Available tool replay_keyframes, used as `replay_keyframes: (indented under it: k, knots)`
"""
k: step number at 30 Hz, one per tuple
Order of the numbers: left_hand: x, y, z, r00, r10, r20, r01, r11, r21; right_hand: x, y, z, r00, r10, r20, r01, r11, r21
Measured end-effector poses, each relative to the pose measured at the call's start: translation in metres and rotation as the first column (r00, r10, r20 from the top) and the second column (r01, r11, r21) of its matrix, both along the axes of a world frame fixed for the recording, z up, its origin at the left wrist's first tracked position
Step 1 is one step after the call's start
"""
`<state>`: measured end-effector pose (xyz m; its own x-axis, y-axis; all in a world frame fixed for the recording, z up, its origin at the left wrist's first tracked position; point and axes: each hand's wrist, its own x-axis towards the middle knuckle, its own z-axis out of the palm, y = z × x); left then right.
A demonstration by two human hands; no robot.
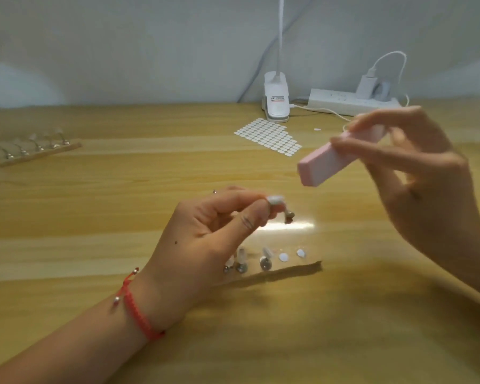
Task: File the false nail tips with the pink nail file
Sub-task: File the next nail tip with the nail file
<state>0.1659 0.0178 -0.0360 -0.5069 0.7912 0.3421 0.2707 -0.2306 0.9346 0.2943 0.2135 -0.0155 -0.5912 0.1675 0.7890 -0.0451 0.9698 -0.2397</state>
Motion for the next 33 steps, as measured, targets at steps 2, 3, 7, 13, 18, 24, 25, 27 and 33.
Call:
replay_keyframes:
  k: [2,3,7,13,18,24,25,27,33]
  knots:
    - [0.0,0.0,0.0,0.998,0.021,0.056,-0.02,0.999,-0.028,0.004,0.0,-0.003,0.999,-0.01,-0.033,0.01,1.0,0.011]
    - [0.0,0.0,0.0,0.996,0.036,0.08,-0.033,0.999,-0.042,0.004,-0.005,-0.005,0.999,0.027,-0.041,-0.027,1.0,0.01]
    - [-0.003,-0.002,0.001,0.97,0.064,0.235,-0.039,0.993,-0.11,0.003,-0.029,-0.013,0.972,0.234,0.034,-0.236,0.971,0.043]
    - [-0.005,-0.003,0.001,0.935,-0.081,0.345,0.14,0.979,-0.149,0.005,-0.029,-0.011,0.977,0.195,0.086,-0.209,0.956,0.205]
    - [-0.007,-0.004,-0.001,0.921,-0.143,0.361,0.194,0.975,-0.11,0.004,-0.035,-0.012,0.979,0.193,0.068,-0.204,0.935,0.29]
    - [-0.006,-0.004,0.001,0.908,-0.182,0.376,0.217,0.975,-0.051,0.002,-0.027,0.002,0.987,0.158,0.027,-0.159,0.948,0.277]
    - [-0.006,-0.003,0.001,0.915,-0.172,0.366,0.208,0.976,-0.06,0.001,-0.03,-0.001,0.986,0.166,0.03,-0.168,0.956,0.24]
    - [-0.005,-0.003,0.0,0.922,-0.163,0.351,0.2,0.977,-0.072,0.0,-0.048,-0.014,0.958,0.272,0.088,-0.283,0.944,0.17]
    - [-0.006,-0.001,-0.003,0.951,-0.094,0.296,0.133,0.985,-0.112,-0.002,-0.032,-0.003,0.989,0.139,0.039,-0.144,0.964,0.223]
